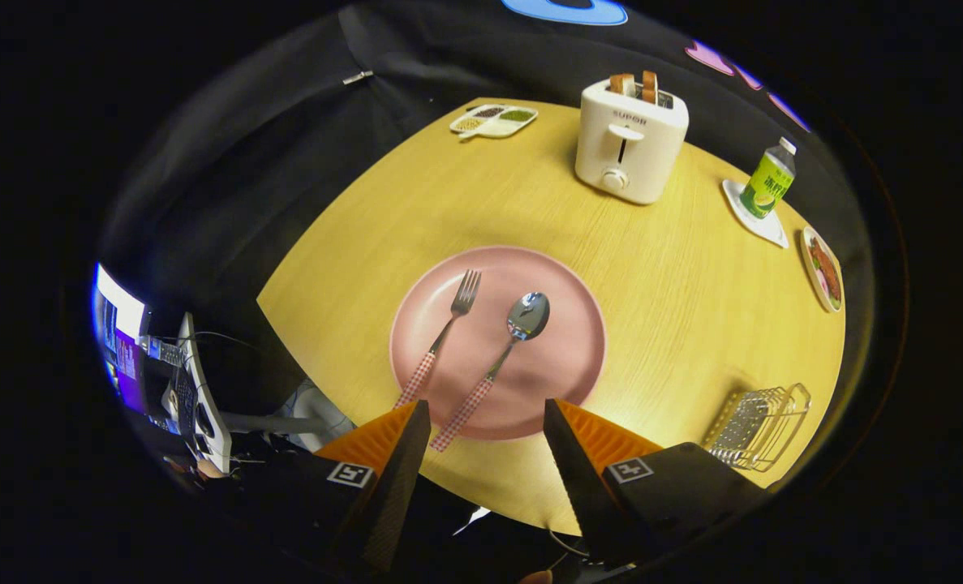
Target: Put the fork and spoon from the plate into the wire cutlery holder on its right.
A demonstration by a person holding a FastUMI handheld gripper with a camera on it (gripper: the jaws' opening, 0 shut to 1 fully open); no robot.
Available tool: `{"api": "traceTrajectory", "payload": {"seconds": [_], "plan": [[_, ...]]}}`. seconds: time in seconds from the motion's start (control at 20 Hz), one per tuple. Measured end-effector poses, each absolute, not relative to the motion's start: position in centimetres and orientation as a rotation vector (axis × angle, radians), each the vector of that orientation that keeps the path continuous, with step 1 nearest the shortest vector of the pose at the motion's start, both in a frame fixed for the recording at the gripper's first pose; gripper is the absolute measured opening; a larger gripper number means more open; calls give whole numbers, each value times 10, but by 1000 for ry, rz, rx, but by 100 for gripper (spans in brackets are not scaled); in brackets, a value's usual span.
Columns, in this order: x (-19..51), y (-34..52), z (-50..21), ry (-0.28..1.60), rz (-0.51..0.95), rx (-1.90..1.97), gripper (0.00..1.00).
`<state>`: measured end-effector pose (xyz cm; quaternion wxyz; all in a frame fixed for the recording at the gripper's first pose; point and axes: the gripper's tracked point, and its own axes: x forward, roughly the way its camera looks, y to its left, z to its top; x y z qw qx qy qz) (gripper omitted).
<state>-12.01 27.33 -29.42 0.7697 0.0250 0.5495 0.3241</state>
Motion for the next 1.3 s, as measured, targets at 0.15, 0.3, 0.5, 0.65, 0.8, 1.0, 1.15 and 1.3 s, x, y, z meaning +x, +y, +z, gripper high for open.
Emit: {"api": "traceTrajectory", "payload": {"seconds": [0.15,0.3,0.5,0.65,0.8,1.0,1.15,1.3], "plan": [[-125,283,-324,1259,677,23,78],[-126,288,-342,1295,651,-10,78],[-126,289,-365,1342,618,-50,58],[-118,285,-369,1363,597,-38,25],[-122,282,-361,1410,586,54,15],[-119,278,-345,1401,624,124,13],[-110,270,-321,1359,642,177,13],[-97,247,-290,1301,651,214,13]]}}
